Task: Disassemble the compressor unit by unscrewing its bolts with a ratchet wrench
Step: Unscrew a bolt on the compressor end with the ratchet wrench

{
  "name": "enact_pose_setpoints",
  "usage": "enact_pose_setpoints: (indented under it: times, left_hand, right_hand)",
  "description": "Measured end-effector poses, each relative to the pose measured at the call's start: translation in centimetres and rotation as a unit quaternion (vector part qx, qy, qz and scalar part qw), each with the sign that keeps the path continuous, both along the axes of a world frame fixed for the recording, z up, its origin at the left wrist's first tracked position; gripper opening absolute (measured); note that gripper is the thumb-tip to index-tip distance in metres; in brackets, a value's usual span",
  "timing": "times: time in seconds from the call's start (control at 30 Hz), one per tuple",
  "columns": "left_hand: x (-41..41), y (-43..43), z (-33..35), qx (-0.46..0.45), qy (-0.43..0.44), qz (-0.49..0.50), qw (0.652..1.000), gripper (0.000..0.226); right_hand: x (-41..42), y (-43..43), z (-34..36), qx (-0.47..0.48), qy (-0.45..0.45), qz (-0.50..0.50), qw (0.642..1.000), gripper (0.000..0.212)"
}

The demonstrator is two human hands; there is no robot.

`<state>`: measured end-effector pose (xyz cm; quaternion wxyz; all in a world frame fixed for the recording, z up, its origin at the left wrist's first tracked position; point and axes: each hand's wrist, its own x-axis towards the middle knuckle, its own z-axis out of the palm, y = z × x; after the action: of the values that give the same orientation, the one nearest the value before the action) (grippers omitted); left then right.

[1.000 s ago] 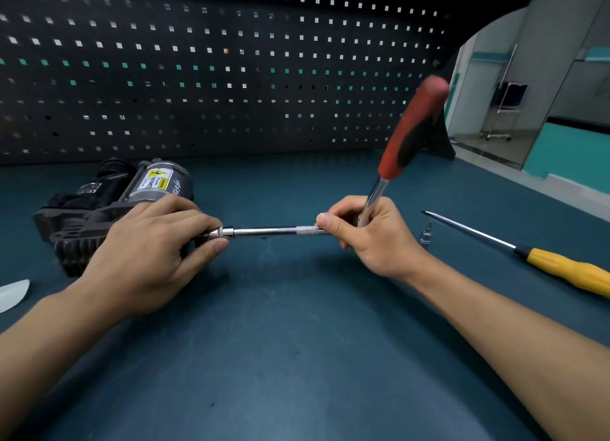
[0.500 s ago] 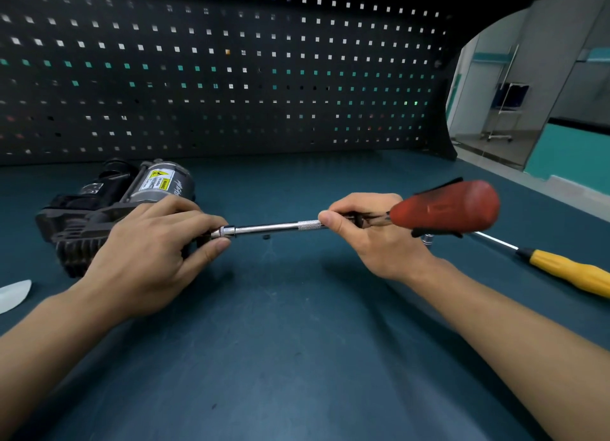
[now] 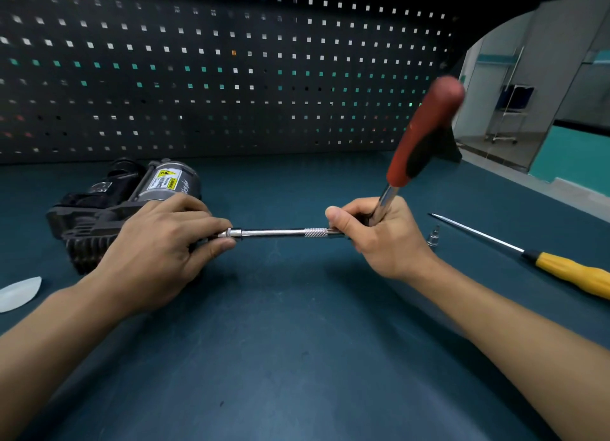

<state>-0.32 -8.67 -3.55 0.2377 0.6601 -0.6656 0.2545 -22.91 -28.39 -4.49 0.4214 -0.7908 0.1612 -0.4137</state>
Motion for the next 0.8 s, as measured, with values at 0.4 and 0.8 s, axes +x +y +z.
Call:
enact_pose_setpoints:
  times: [0.4,0.8]
  left_hand:
    - [0.4,-0.1,-0.2,-0.006,-0.007,-0.011,1.000,0.039]
    - [0.5,-0.1,-0.2,-0.001,-0.007,-0.020,1.000,0.038]
  right_hand:
    - [0.3,0.3,0.4,0.093,0.030,-0.014,0.995,0.052]
    - [0.0,1.2,1.4,0.220,0.058,-0.009,0.974,0.040]
